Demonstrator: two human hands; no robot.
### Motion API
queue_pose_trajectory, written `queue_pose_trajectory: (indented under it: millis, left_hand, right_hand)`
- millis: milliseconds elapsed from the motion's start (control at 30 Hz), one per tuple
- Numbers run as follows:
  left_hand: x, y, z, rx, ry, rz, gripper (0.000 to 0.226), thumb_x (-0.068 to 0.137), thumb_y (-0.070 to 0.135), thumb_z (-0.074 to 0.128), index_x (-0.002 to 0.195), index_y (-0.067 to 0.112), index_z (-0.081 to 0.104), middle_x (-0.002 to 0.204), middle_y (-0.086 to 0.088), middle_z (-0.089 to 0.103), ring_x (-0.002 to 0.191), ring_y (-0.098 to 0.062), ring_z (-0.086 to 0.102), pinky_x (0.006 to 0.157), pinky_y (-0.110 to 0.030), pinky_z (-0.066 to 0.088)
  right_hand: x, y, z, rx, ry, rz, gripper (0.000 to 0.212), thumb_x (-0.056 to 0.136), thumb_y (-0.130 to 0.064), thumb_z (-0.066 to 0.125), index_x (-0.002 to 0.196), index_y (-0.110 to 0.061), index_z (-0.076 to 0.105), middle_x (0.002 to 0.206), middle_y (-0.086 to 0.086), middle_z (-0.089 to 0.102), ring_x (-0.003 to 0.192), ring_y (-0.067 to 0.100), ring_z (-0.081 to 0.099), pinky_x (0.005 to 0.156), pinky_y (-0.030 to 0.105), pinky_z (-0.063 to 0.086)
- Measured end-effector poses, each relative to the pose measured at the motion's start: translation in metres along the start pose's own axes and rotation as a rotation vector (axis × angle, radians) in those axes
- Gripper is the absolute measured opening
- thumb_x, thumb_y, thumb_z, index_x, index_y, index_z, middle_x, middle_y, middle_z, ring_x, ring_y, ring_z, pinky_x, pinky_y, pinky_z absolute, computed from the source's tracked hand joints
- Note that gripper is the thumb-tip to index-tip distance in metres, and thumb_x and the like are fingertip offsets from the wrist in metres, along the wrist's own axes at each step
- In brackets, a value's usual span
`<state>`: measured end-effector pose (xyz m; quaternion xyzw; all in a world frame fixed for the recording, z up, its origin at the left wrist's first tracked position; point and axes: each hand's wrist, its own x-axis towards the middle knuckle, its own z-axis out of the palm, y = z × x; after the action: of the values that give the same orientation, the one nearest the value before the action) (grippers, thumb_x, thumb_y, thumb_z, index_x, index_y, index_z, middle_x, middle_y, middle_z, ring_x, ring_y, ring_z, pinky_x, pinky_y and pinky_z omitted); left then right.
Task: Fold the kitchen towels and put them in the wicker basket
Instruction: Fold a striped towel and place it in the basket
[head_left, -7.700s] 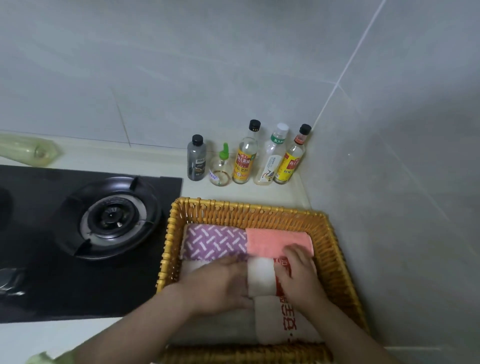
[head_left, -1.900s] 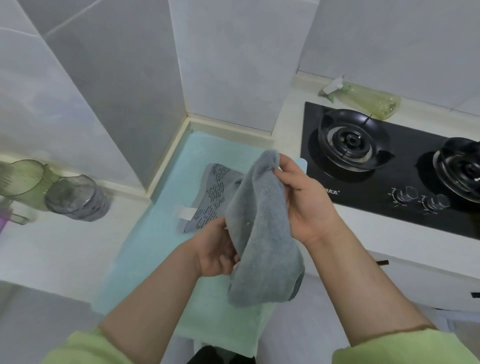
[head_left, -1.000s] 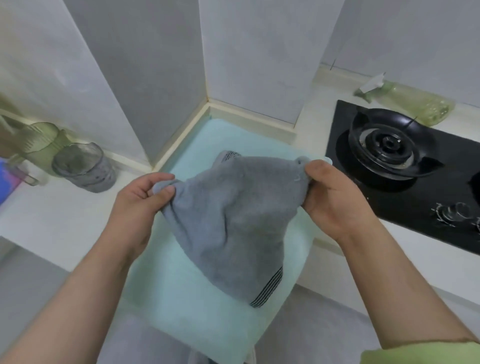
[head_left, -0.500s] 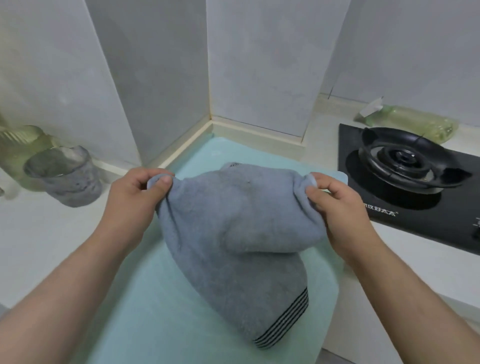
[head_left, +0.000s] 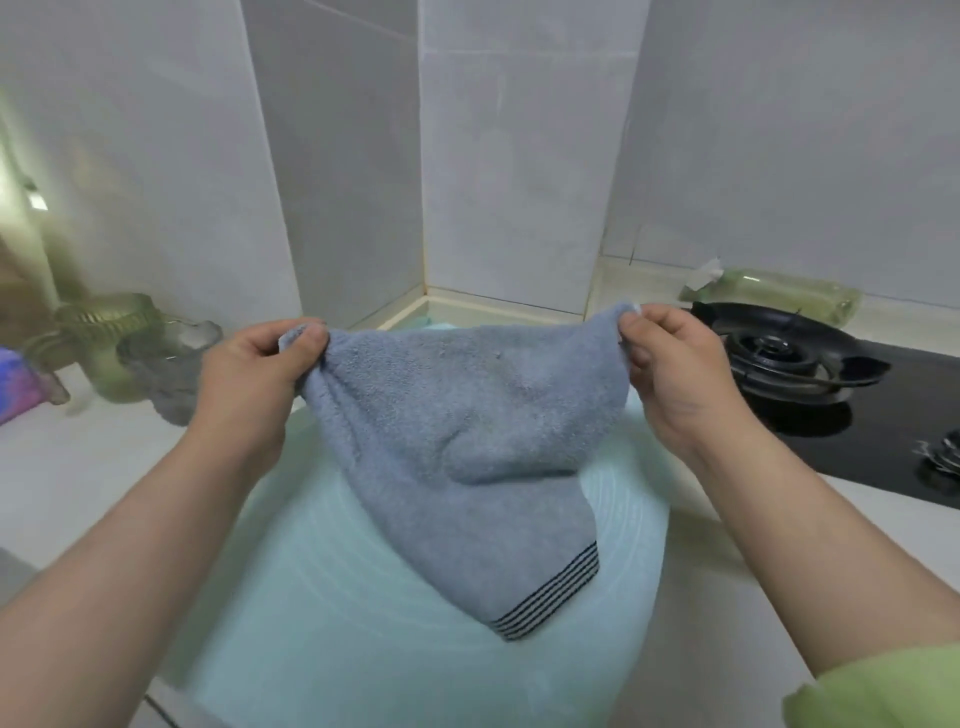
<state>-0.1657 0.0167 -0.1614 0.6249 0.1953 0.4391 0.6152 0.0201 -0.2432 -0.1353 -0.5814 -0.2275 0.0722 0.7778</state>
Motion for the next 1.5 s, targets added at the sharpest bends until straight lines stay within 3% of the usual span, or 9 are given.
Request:
queue_pose_trajectory:
  millis: [200,267,400,600,767,1000,1100,1300,1500]
  left_hand:
    - [-0.019,0.07,0.003,-0.117,0.045,0.051,0.025,0.095,0.013,0.061,0.075,0.021,0.073,0.059,0.013,0.067,0.051,0.002,0.058,0.051,-0.014,0.047]
    - [-0.026,0.093,0.001,-0.154,0.048,0.059,0.018,0.094,0.017,0.062,0.08,0.02,0.071,0.061,0.014,0.067,0.057,0.001,0.06,0.057,-0.017,0.049]
    - [-0.039,0.132,-0.007,-0.18,0.051,0.106,0.008,0.093,0.022,0.064,0.093,0.017,0.069,0.075,0.009,0.069,0.074,-0.006,0.062,0.073,-0.022,0.051]
    - [-0.057,0.182,-0.011,-0.249,0.057,0.128,0.014,0.096,0.022,0.06,0.087,0.014,0.065,0.056,0.014,0.066,0.051,0.001,0.058,0.05,-0.013,0.048]
    - [-0.066,0.212,-0.019,-0.299,0.006,0.109,0.013,0.094,0.023,0.062,0.087,0.013,0.066,0.069,0.005,0.072,0.065,-0.008,0.066,0.066,-0.021,0.058]
    - [-0.077,0.251,-0.026,-0.333,-0.065,0.113,0.015,0.098,0.02,0.055,0.083,0.019,0.059,0.059,0.009,0.065,0.052,-0.003,0.062,0.05,-0.018,0.052]
    - [-0.086,0.262,-0.025,-0.311,-0.072,0.133,0.022,0.099,0.016,0.052,0.078,0.018,0.057,0.05,0.012,0.06,0.043,0.001,0.053,0.037,-0.012,0.039]
    - [-0.092,0.275,-0.035,-0.285,-0.097,0.105,0.035,0.096,0.019,0.058,0.062,0.016,0.069,0.063,0.003,0.067,0.059,-0.01,0.064,0.063,-0.025,0.058]
    - [-0.103,0.287,-0.039,-0.25,-0.051,0.181,0.016,0.098,0.019,0.055,0.083,0.016,0.056,0.056,0.006,0.063,0.046,-0.004,0.059,0.04,-0.016,0.047]
  right_hand:
    - [-0.015,-0.062,0.001,0.09,-0.024,0.003,0.022,0.092,-0.004,0.059,0.074,-0.016,0.057,0.071,0.003,0.061,0.065,0.017,0.057,0.066,0.031,0.047]
    - [-0.022,-0.081,-0.003,0.128,-0.024,0.009,0.023,0.091,-0.004,0.059,0.073,-0.017,0.057,0.071,0.003,0.062,0.066,0.018,0.058,0.071,0.034,0.048]
    - [-0.04,-0.118,-0.013,0.123,-0.001,-0.034,0.023,0.09,-0.003,0.06,0.073,-0.018,0.058,0.065,-0.001,0.06,0.061,0.013,0.051,0.057,0.024,0.04]
    - [-0.062,-0.158,-0.023,0.105,0.028,-0.069,0.021,0.091,-0.002,0.059,0.076,-0.016,0.056,0.07,-0.001,0.059,0.062,0.008,0.056,0.056,0.019,0.046]
    - [-0.073,-0.187,-0.022,0.094,0.019,-0.086,0.017,0.092,-0.003,0.059,0.08,-0.015,0.055,0.075,0.004,0.06,0.064,0.013,0.056,0.07,0.027,0.047]
    - [-0.086,-0.228,-0.016,0.141,-0.024,-0.147,0.013,0.091,0.001,0.059,0.086,-0.011,0.057,0.079,0.004,0.062,0.069,0.012,0.059,0.072,0.026,0.05]
    - [-0.087,-0.237,-0.016,0.124,-0.009,-0.157,0.011,0.09,-0.001,0.061,0.087,-0.012,0.059,0.078,0.003,0.06,0.069,0.011,0.055,0.071,0.025,0.047]
    - [-0.095,-0.244,-0.02,0.101,-0.004,-0.16,0.008,0.09,-0.004,0.061,0.087,-0.011,0.06,0.077,0.003,0.061,0.068,0.012,0.053,0.067,0.025,0.045]
    - [-0.106,-0.247,-0.021,0.118,-0.028,-0.18,0.009,0.091,-0.004,0.059,0.086,-0.011,0.057,0.076,0.003,0.061,0.066,0.012,0.057,0.064,0.022,0.048]
